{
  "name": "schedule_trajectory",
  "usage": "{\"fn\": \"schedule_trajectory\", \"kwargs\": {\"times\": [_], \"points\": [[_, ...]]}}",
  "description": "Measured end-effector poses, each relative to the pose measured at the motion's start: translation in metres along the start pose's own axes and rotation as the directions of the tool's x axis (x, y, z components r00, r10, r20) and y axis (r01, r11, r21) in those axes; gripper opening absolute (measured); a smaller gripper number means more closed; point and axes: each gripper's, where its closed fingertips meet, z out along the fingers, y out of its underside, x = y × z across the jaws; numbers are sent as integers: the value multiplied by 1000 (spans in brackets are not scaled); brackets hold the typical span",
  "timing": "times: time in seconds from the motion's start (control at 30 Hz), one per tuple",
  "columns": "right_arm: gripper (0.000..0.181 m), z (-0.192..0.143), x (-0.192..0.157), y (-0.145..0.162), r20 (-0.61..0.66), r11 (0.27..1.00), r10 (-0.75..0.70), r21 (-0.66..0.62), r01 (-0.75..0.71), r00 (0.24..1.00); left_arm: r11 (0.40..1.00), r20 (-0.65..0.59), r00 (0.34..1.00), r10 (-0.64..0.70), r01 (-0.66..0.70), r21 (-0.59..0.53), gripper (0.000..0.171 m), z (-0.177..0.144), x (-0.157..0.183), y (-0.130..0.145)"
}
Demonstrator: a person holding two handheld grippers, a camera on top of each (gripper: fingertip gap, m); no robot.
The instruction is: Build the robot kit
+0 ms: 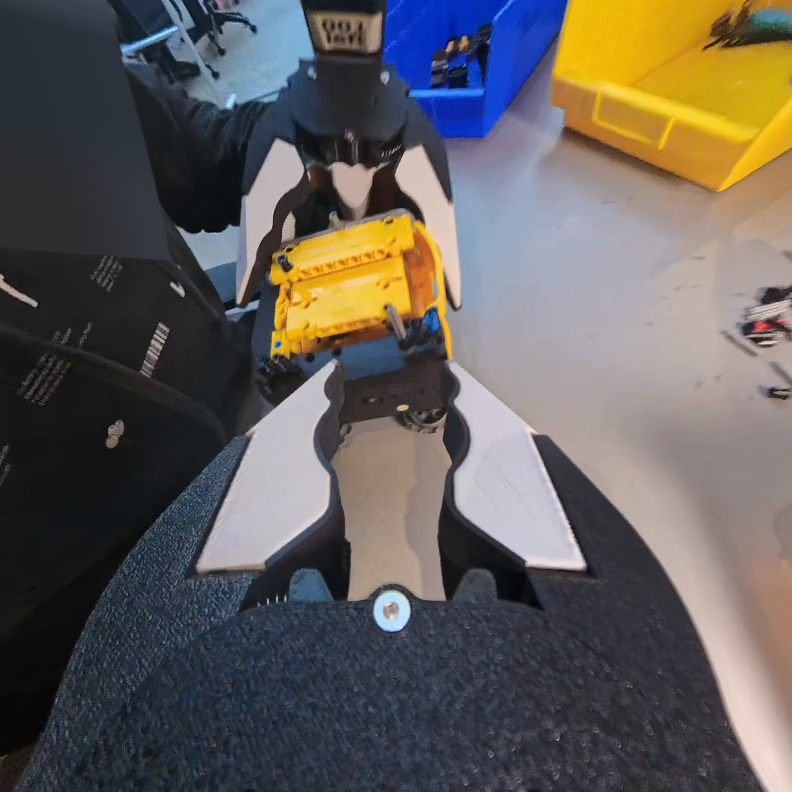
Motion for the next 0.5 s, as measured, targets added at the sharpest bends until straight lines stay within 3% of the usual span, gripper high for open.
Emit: {"fn": "schedule_trajectory", "kwargs": {"times": [0.13, 0.3, 0.5], "points": [[35, 2, 12, -28, -66, 993, -20, -113, 13, 998, 999, -41, 999, 3, -1, 38, 133, 0, 0, -5], [29, 16, 17, -24, -111, 935, -8, -353, -32, 994, 994, -82, 996, 44, -35, 99, 148, -9, 5, -7], [18, 17, 23, -22, -170, 878, -20, -475, -64, 985, 990, 10, 990, 142, -142, 10, 140, 1, -4, 13]]}}
